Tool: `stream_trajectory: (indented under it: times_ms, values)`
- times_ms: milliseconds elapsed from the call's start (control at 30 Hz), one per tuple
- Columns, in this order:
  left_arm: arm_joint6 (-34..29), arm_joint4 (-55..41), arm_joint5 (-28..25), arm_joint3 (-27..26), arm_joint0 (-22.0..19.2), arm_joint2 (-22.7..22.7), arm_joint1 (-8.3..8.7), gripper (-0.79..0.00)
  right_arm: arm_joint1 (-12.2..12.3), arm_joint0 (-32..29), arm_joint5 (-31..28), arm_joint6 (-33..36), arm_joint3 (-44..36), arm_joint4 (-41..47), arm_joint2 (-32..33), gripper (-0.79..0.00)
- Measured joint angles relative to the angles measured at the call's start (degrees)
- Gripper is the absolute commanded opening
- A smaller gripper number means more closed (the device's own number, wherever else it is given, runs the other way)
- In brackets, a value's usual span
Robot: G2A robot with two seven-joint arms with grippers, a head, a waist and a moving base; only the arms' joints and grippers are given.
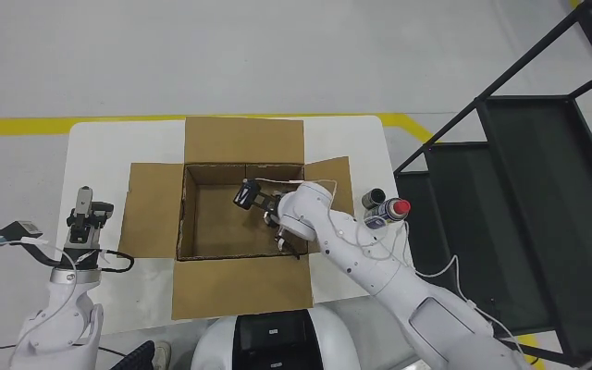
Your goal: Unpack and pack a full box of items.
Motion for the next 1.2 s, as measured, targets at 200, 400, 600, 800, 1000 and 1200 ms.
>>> stream_trajectory:
  times_ms: [200,400,600,800,1000,1200]
  values:
    - [0.00,0.00,0.00,0.00,0.00,0.00,0.00,0.000,-1.19,1.98,2.15,1.62,3.32,-1.35,-2.32,-0.388]
    - [0.00,0.00,0.00,0.00,0.00,0.00,0.00,0.000,-2.28,3.42,2.07,0.20,7.05,0.77,-3.16,-0.416]
    - [0.00,0.00,0.00,0.00,0.00,0.00,0.00,0.000,-3.35,4.94,1.78,-1.28,11.70,2.85,-3.83,-0.431]
    - [0.00,0.00,0.00,0.00,0.00,0.00,0.00,0.000,-4.18,6.22,1.79,-2.28,14.96,3.90,-4.16,-0.437]
    - [0.00,0.00,0.00,0.00,0.00,0.00,0.00,0.000,-4.82,7.06,1.46,-2.59,17.19,4.78,-4.35,-0.480]
    - [0.00,0.00,0.00,0.00,0.00,0.00,0.00,0.000,-5.40,7.84,0.31,-3.13,18.97,5.64,-4.60,-0.708]
